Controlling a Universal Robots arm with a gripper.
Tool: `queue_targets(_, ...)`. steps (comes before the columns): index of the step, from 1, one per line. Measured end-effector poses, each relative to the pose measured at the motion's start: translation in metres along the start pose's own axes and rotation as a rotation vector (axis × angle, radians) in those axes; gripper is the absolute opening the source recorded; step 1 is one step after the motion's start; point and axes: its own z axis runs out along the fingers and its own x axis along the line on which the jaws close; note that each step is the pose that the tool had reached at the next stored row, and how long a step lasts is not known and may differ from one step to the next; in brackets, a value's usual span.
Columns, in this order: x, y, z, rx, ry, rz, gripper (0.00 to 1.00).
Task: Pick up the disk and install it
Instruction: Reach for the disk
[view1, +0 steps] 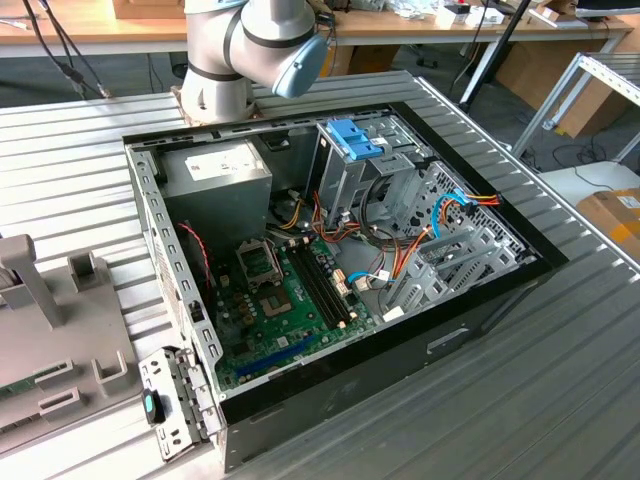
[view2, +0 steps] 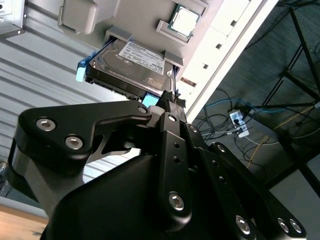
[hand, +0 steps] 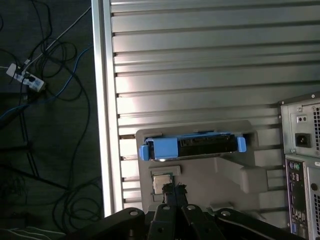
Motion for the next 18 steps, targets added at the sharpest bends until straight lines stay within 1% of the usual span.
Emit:
queue_targets(2, 0.0000, 0.0007, 0.0001, 0.0002, 0.0014, 0.000, 0.11)
queue_targets(9, -0.0004, 0.0012, 0.0001, 0.0001, 0.0015, 0.000, 0.11)
queue_targets(18, -0.0032, 0.0035, 0.0002, 0.0002, 0.0015, 0.000, 0.11)
